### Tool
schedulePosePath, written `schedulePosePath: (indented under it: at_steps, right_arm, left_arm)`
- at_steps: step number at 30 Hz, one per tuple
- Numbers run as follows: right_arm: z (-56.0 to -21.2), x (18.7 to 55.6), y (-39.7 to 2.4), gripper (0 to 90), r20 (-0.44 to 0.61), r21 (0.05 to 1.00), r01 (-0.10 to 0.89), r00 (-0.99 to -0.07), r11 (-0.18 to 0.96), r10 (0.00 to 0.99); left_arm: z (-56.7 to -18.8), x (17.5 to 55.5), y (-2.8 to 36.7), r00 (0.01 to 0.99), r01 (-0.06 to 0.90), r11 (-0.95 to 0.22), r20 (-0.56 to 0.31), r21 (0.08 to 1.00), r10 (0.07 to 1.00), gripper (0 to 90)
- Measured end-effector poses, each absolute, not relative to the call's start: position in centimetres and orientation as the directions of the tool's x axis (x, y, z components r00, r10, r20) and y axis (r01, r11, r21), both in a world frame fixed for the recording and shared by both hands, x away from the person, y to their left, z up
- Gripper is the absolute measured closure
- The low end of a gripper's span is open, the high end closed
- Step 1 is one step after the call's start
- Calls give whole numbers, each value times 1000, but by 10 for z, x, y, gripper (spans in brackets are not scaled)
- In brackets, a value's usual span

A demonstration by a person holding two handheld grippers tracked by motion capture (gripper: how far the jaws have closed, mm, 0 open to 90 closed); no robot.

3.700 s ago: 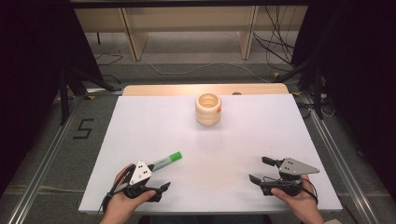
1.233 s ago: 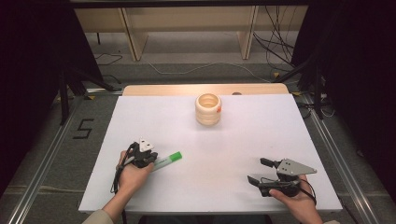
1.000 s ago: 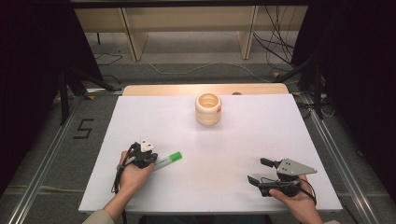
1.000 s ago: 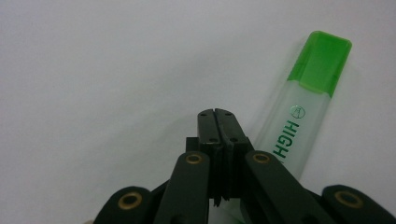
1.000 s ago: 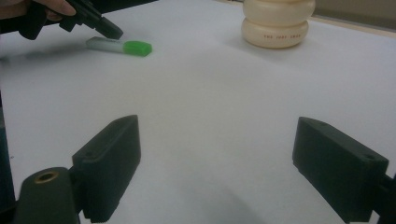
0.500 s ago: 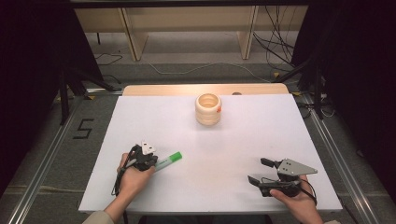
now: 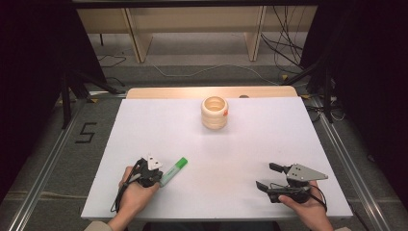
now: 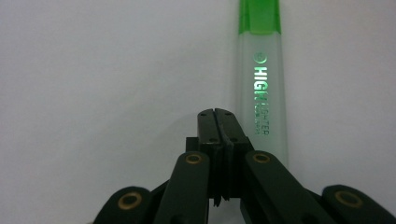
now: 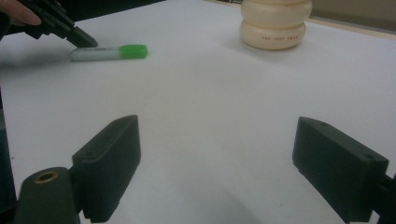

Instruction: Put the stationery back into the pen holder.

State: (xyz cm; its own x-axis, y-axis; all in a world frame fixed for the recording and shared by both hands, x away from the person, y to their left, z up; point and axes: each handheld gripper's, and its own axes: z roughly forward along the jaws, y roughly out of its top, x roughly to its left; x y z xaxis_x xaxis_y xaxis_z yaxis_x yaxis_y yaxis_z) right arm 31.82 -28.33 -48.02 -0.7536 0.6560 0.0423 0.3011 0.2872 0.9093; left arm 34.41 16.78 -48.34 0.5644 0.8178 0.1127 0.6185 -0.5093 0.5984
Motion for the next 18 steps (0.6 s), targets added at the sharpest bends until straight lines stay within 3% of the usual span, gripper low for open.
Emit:
schedulePosePath:
  at_steps: [18]
  right_arm:
    - [-480,318,-283,162,41,909,299,-756,290,653]
  left_arm:
    - [-481,318,160,599,623,-532,88,574,796,895]
